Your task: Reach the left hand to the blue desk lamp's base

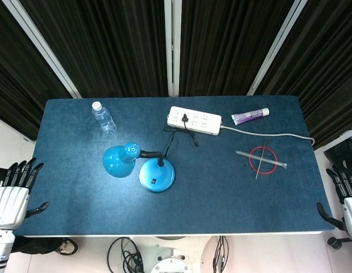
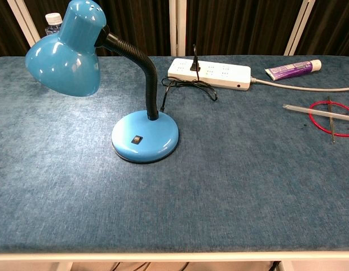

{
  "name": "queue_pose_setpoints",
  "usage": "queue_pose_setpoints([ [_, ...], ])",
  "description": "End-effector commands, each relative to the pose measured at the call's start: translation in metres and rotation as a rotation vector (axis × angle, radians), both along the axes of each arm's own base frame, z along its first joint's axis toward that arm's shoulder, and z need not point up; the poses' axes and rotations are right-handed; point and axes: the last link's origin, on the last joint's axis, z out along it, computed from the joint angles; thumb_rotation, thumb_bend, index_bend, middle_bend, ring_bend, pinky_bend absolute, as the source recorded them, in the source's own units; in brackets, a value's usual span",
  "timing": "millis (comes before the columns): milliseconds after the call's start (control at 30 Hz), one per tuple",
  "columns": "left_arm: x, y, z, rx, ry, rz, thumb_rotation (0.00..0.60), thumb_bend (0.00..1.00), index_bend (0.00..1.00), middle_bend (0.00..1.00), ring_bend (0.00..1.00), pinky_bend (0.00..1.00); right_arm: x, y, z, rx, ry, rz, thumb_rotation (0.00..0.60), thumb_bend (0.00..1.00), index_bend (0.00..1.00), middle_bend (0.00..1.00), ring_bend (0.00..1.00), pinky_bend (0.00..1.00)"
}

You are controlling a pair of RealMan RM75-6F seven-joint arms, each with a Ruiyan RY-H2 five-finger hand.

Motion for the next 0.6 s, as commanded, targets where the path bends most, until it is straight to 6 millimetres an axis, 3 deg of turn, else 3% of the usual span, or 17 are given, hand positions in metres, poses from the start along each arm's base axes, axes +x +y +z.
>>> queue_pose_setpoints([
  [33, 0.000, 0.000, 0.000, 0.001, -0.004, 0.000, 0.600, 0.00, 0.08, 0.00, 0.00, 0.00, 0.001, 0.000, 0.000, 0.001, 0.001, 0.002, 0.600, 0.30, 0.00, 0.00, 0.00, 0.00],
  [333, 0.003, -0.001, -0.005, -0.018, 0.000, -0.022, 0.600, 0.00, 0.07, 0.00, 0.00, 0.00, 0.002, 0.000, 0.000, 0.000, -0.001, 0.003, 0.600, 0.30, 0.00, 0.00, 0.00, 0.00],
  [600, 0.005, 0.002, -0.013, -0.039, 0.009, -0.016, 0.600, 0.03, 0.07, 0.05, 0.00, 0.06, 0.001, -0.002, 0.001, 0.001, -0.001, 0.004, 0.600, 0.30, 0.00, 0.00, 0.00, 0.00],
])
